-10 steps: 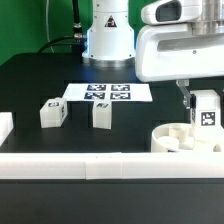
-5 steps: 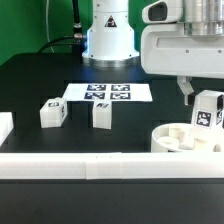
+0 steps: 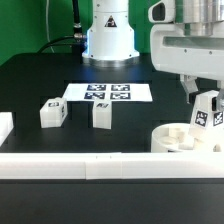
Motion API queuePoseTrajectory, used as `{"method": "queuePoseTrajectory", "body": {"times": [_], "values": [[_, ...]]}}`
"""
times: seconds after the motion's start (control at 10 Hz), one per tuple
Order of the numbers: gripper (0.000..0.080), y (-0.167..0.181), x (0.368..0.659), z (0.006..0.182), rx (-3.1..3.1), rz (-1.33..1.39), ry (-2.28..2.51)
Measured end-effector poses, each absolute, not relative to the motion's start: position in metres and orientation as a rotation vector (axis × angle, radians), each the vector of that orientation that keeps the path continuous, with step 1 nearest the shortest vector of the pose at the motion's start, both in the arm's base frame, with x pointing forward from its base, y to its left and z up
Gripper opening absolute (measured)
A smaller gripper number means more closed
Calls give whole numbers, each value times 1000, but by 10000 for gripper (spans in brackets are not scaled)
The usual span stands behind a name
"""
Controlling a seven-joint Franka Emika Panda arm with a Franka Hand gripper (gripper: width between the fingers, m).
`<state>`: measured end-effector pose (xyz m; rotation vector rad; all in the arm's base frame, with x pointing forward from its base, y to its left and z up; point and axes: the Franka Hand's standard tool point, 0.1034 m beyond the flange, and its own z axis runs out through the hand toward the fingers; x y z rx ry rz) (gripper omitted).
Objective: Assemble stool
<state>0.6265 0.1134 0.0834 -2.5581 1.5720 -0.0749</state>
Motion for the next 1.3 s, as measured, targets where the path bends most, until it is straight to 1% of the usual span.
{"method": "queuePoseTrajectory", "body": {"times": [0.1,0.3,0.6,0.8,0.9,1.0,1.1,1.2,1.3], "values": [[337,116,624,82,-2369,-51,1792],[337,120,623,81,-2074,19,2063],[337,122,624,81,-1729,69,2308],[337,122,624,81,-1636,87,2375],[499,122,624,81,-1665,82,2354],[601,120,627,85,-1762,69,2278],[601,119,630,92,-1819,53,2220],[641,125,631,101,-1834,53,2198],[641,128,632,108,-1917,37,2113]]}}
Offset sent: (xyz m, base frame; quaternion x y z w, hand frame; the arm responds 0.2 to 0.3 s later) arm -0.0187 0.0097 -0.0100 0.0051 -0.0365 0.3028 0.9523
